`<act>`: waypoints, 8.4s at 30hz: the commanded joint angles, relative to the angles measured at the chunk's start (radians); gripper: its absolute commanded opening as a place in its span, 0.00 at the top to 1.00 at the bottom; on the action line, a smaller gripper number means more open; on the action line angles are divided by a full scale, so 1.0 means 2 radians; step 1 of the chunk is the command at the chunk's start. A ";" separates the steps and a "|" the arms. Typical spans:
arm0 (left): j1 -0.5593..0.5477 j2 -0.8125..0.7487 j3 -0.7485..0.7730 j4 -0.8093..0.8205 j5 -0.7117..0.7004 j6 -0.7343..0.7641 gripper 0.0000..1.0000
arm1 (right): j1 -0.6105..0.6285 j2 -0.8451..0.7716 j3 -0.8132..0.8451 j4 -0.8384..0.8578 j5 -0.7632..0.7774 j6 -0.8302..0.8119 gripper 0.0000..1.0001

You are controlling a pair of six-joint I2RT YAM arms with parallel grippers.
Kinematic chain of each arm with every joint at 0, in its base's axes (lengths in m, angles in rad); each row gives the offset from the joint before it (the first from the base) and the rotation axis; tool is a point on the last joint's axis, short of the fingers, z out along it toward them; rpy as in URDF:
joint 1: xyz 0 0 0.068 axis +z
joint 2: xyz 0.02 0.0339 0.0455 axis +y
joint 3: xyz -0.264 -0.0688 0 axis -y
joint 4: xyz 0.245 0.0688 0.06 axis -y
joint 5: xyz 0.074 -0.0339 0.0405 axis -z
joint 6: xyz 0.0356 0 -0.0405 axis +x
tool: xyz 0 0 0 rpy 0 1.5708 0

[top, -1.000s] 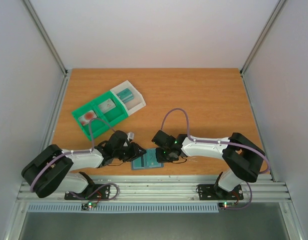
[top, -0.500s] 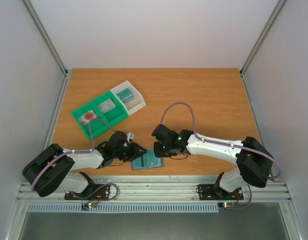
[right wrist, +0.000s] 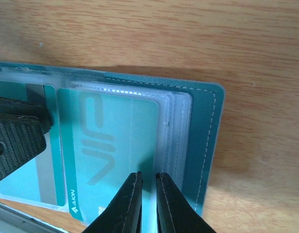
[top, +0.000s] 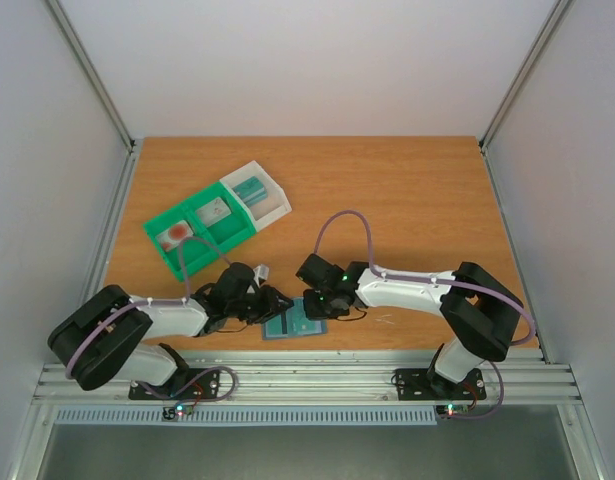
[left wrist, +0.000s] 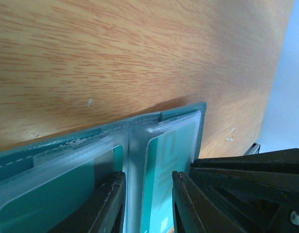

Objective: Take the credit cards out of the card holder

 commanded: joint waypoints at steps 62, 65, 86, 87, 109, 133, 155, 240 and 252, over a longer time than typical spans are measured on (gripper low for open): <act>-0.004 -0.108 0.010 -0.124 -0.043 0.052 0.95 | -0.002 0.011 -0.027 -0.002 0.006 0.015 0.91; -0.004 -0.094 0.012 -0.117 -0.035 0.055 0.93 | -0.002 0.008 -0.027 -0.004 0.006 0.016 0.91; -0.004 -0.042 0.012 -0.062 -0.006 0.045 0.87 | -0.002 -0.044 -0.023 0.004 -0.006 0.026 0.87; -0.004 -0.042 0.012 -0.060 -0.005 0.043 0.87 | -0.002 -0.045 -0.023 0.005 -0.008 0.026 0.86; -0.005 -0.023 0.009 -0.010 0.021 0.017 0.82 | -0.001 -0.058 -0.015 0.020 -0.022 0.035 0.79; -0.005 -0.039 -0.005 -0.030 0.026 0.019 0.77 | -0.001 0.018 -0.063 0.045 -0.019 0.068 0.88; -0.006 -0.018 -0.011 -0.011 0.031 0.014 0.85 | -0.001 0.004 -0.071 0.043 -0.007 0.073 0.89; -0.041 -0.045 0.010 -0.106 -0.007 -0.038 0.61 | -0.001 -0.013 -0.097 0.064 0.010 0.087 0.89; -0.050 -0.078 0.014 -0.131 -0.019 -0.033 0.71 | -0.001 -0.016 -0.098 0.064 0.010 0.089 0.89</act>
